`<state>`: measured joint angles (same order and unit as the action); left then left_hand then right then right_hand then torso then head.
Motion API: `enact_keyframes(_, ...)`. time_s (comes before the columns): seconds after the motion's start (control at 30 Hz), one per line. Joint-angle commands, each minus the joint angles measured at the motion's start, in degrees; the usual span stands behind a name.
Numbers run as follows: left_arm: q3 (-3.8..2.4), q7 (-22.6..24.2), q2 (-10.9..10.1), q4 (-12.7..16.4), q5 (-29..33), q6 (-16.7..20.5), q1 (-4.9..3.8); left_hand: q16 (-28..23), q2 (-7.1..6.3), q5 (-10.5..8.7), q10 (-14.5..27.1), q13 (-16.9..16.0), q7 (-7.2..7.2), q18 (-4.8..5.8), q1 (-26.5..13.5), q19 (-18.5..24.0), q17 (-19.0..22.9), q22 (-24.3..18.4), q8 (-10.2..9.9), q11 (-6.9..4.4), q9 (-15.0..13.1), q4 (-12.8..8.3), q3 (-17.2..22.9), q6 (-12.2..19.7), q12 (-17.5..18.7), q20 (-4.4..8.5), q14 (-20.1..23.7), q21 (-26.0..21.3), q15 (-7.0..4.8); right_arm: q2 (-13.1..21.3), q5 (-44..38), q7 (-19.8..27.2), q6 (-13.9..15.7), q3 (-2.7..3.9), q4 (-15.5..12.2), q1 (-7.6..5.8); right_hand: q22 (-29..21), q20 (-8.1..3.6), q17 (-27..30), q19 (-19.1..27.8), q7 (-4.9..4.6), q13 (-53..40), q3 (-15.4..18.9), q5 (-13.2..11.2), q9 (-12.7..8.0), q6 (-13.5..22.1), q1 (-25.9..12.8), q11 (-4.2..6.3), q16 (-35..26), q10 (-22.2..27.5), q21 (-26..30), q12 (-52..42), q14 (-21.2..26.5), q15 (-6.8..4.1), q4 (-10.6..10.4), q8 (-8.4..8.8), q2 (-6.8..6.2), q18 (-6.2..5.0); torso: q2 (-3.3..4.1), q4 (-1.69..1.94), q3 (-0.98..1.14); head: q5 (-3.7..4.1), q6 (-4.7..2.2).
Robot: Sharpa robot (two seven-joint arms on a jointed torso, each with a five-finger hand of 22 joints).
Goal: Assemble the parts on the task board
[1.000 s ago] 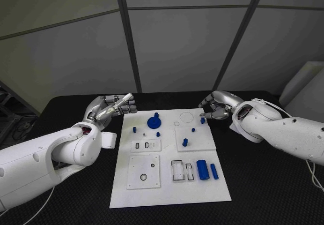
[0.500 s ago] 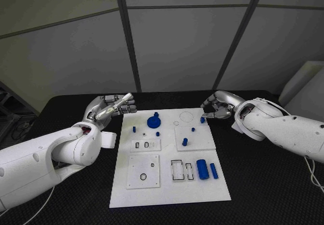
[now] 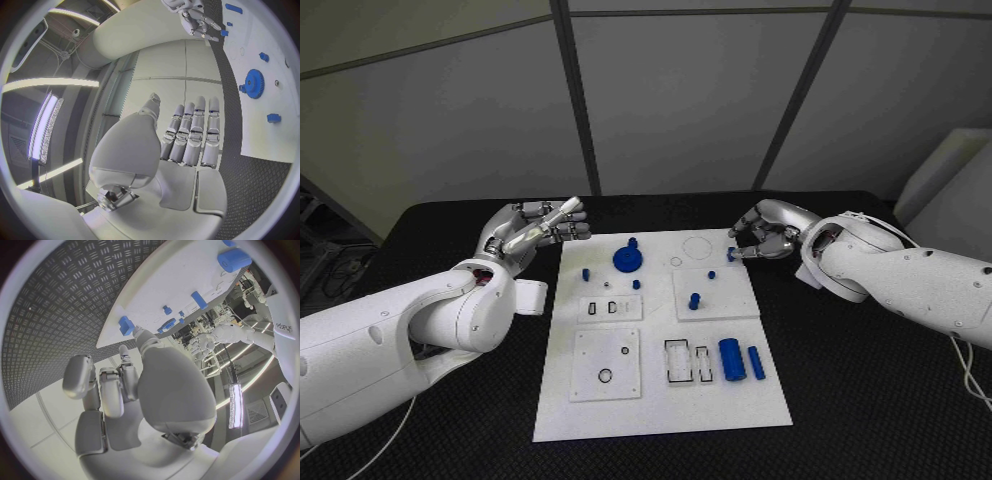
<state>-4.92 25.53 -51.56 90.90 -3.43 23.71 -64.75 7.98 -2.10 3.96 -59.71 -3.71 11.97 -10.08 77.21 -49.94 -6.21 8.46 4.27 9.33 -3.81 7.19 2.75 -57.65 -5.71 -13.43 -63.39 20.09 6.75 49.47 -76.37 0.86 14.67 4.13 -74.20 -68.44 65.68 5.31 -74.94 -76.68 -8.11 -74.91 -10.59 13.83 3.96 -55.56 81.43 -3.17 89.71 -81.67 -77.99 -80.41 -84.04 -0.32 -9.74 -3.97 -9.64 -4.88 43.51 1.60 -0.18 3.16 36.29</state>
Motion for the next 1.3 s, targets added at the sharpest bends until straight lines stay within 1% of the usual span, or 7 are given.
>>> enact_keyframes(0.03,-0.05,0.2,0.1,0.0,-0.4,-0.6,-0.06,-0.4,0.61,-0.18,-0.5,-0.1,0.15,-0.39,-0.1,0.4,-0.1,-0.1,-0.2,0.07,0.0,-0.3,-0.1,-0.4,0.2,-0.13,-0.2,-0.2,0.28,-0.2,0.6,0.2,-1.5,0.02,0.2,0.07,0.0,0.22,-14.8,0.3,-0.12,-3.4,0.2,0.4,0.1,-0.4,-0.6,-0.25,0.2,0.2,0.4,0.2,-5.9,-0.34,-0.1,-0.16,-0.02,-0.03,0.01,0.01,0.03,0.03,0.0)
enact_keyframes(0.37,-0.05,0.2,0.1,-0.1,-0.4,-0.6,-0.02,-0.4,0.62,-0.18,-0.5,0.0,0.16,-0.39,-0.2,0.4,-0.1,-0.1,-0.2,0.07,0.0,-0.4,-0.1,-0.4,0.3,-0.13,-0.2,-0.2,0.27,-0.6,0.6,0.0,-2.5,0.01,1.1,0.36,0.0,0.26,-14.9,0.3,-0.19,-3.5,0.2,0.6,0.1,-0.7,-0.6,-0.3,0.2,0.2,0.4,0.1,-5.9,-0.29,-0.2,-0.28,0.16,-0.03,0.01,0.0,0.02,-0.06,0.11)
enact_keyframes(0.5,-0.05,0.2,0.2,-0.2,-0.4,-0.6,-0.01,-0.4,0.62,-0.18,-0.5,0.0,0.16,-0.39,-0.2,0.4,-0.1,-0.1,-0.2,0.07,0.0,-0.4,-0.1,-0.4,0.3,-0.13,-0.2,-0.2,0.27,-0.8,0.6,0.0,-2.8,0.01,1.3,0.51,0.0,0.3,-14.9,0.3,-0.25,-3.5,0.2,0.7,0.2,-1.2,-0.5,-0.36,0.2,0.1,0.4,0.1,-5.9,-0.24,-0.3,-0.47,0.34,-0.02,0.02,-0.02,0.0,-0.07,0.23)
enact_keyframes(0.53,-0.05,0.2,0.2,-0.2,-0.4,-0.6,-0.01,-0.4,0.62,-0.18,-0.5,0.0,0.16,-0.39,-0.2,0.4,-0.1,-0.1,-0.2,0.07,0.0,-0.4,-0.1,-0.4,0.3,-0.13,-0.2,-0.2,0.27,-0.8,0.6,-0.1,-2.9,0.01,1.3,0.54,0.0,0.31,-14.9,0.3,-0.26,-3.5,0.2,0.7,0.2,-1.3,-0.5,-0.36,0.2,0.1,0.4,0.1,-5.9,-0.24,-0.3,-0.5,0.37,-0.02,0.01,-0.02,0.01,-0.1,0.38)
enact_keyframes(0.6,-0.05,0.2,0.2,-0.2,-0.4,-0.6,0.0,-0.4,0.62,-0.18,-0.5,0.0,0.16,-0.39,-0.2,0.4,-0.1,-0.1,-0.2,0.07,0.0,-0.4,-0.1,-0.4,0.3,-0.13,-0.2,-0.2,0.27,-0.9,0.6,-0.1,-3.0,0.01,1.5,0.58,0.0,0.33,-14.9,0.3,-0.29,-3.6,0.1,0.7,0.2,-1.5,-0.5,-0.39,0.2,0.1,0.4,0.0,-5.9,-0.22,-0.3,-0.58,0.48,-0.03,-0.01,-0.02,0.01,-0.16,0.37)
enact_keyframes(1.0,-0.05,0.1,0.2,-0.3,-0.4,-0.5,0.01,-0.4,0.62,-0.18,-0.5,0.0,0.16,-0.39,-0.2,0.4,-0.1,-0.1,-0.2,0.07,0.0,-0.4,-0.1,-0.4,0.3,-0.13,-0.2,-0.2,0.27,-1.6,0.6,-0.1,-3.6,0.01,2.3,0.7,0.3,0.35,-15.0,0.1,-0.18,-3.9,-0.3,1.0,0.4,-3.4,-0.1,-0.3,0.3,-0.1,0.3,-0.2,-6.0,-0.25,-0.2,-1.31,1.38,0.01,0.01,0.02,0.0,-0.09,0.44)
enact_keyframes(1.3,-0.05,0.0,0.2,-0.3,-0.4,-0.5,0.01,-0.4,0.62,-0.18,-0.5,0.0,0.16,-0.39,-0.2,0.4,-0.1,-0.1,-0.2,0.07,0.0,-0.4,-0.1,-0.4,0.3,-0.13,-0.2,-0.2,0.27,-1.9,0.6,-0.2,-3.7,0.01,2.6,0.77,0.5,0.18,-15.1,-0.1,0.22,-4.2,-1.0,0.7,0.6,-5.2,0.4,0.03,0.3,-0.4,0.2,-0.4,-6.0,-0.49,0.1,-2.13,2.4,0.04,-0.02,-0.01,0.0,-0.14,0.53)
